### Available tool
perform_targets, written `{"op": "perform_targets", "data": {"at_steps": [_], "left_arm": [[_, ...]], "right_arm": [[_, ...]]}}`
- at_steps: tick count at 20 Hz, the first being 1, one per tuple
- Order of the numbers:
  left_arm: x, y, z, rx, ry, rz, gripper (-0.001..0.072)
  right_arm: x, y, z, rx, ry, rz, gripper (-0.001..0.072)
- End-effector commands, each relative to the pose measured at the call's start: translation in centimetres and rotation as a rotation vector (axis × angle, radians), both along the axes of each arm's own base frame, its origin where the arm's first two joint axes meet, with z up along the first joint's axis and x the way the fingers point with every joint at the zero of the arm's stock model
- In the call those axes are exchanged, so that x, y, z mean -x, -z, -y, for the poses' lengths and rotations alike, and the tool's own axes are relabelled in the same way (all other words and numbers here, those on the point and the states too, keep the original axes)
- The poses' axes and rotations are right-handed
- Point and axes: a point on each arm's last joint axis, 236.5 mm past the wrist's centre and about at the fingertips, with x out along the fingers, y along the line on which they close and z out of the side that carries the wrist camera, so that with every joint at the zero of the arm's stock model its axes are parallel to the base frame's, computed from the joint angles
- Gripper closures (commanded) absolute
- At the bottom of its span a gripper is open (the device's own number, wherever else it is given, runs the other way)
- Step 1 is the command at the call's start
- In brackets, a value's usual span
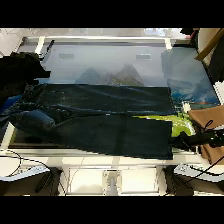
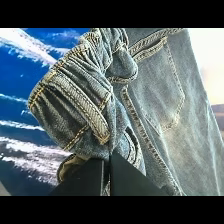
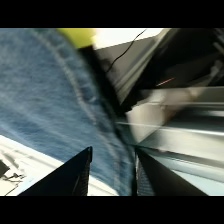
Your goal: Fold the clothes and pants, and hang the long-sleeved shirts on hangers.
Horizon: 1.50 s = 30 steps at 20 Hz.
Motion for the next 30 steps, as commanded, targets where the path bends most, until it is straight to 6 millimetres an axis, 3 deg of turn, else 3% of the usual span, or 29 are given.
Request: {"op": "perform_targets", "data": {"at_steps": [1, 4, 5, 6, 7, 10, 13, 15, 17, 20, 23, 26, 29, 30], "left_arm": [[0.2, 0.2, -0.1, -0.009, 0.002, -0.011, 0.0672], [0.1, 0.2, -0.3, -0.013, -0.003, -0.011, 0.0672], [0.1, 0.2, -0.2, -0.013, -0.002, -0.01, 0.0672], [0.1, 0.2, -0.2, -0.013, -0.003, -0.01, 0.0672], [0.1, 0.2, -0.2, -0.007, -0.009, -0.012, 0.0672], [0.6, 0.2, -0.2, 0.005, -0.032, -0.043, 0.0673], [4.2, 0.4, -0.8, -0.069, -0.027, -0.219, 0.0673], [6.5, -0.5, -1.5, -0.137, -0.013, -0.322, 0.0673], [7.3, -2.9, -2.5, -0.196, -0.015, -0.351, 0.0674], [5.4, -7.7, -2.7, -0.281, 0.035, -0.31, 0.0675], [0.4, -11.6, -0.9, -0.403, 0.147, -0.245, 0.0676], [-2.8, -10.6, 0.2, -0.555, 0.252, -0.397, 0.0675], [-4.8, -8.6, -2.0, -0.72, 0.206, -0.584, 0.0674], [-5.6, -7.7, -2.0, -0.721, 0.228, -0.604, 0.0674]], "right_arm": [[-0.1, 0.9, -1.0, 0.001, -0.016, 0.017, 0.0381], [-0.1, 0.8, -2.3, -0.004, -0.101, 0.013, 0.0383], [-0.1, 0.5, -3.0, -0.02, -0.125, 0.012, 0.042], [-0.1, 0.0, -3.8, -0.048, -0.142, 0.01, 0.0625], [-0.2, -1.0, -4.5, -0.09, -0.16, 0.018, 0.068], [-1.1, -4.8, -4.9, -0.15, -0.192, 0.065, 0.0681], [-2.9, -9.3, -3.4, -0.071, -0.206, 0.147, 0.0681], [-4.9, -12.5, -1.8, 0.042, -0.187, 0.234, 0.0681], [-6.9, -15.9, -0.1, 0.158, -0.165, 0.329, 0.0681], [-9.1, -19.5, 1.7, 0.25, -0.082, 0.375, 0.0683], [-10.9, -20.4, 2.0, 0.242, -0.029, 0.382, 0.0683], [-14.7, -19.6, 0.8, 0.198, -0.024, 0.396, 0.0683], [-18.7, -16.7, 1.2, 0.194, 0.031, 0.316, 0.0683], [-20.1, -15.8, 1.7, 0.168, 0.089, 0.266, 0.0683]]}}
